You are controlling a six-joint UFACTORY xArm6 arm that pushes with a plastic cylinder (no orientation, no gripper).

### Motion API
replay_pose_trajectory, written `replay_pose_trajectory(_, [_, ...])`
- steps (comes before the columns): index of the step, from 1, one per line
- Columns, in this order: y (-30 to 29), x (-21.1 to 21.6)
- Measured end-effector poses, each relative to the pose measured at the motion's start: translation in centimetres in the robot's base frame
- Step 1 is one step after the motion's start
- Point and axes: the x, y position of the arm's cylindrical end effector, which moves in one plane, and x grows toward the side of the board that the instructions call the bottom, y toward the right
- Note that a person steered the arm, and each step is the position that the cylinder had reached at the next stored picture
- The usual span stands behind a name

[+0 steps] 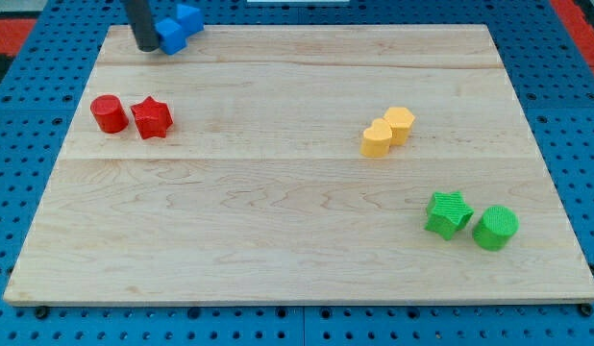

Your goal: Move red star towards the blue cube

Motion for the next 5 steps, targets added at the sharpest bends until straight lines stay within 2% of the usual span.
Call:
replay_pose_trajectory(3, [-0.7,0.0])
replay_pose_trajectory(4, [1.4,2.9])
replay_pose_trajectory(5, [8.7,8.3])
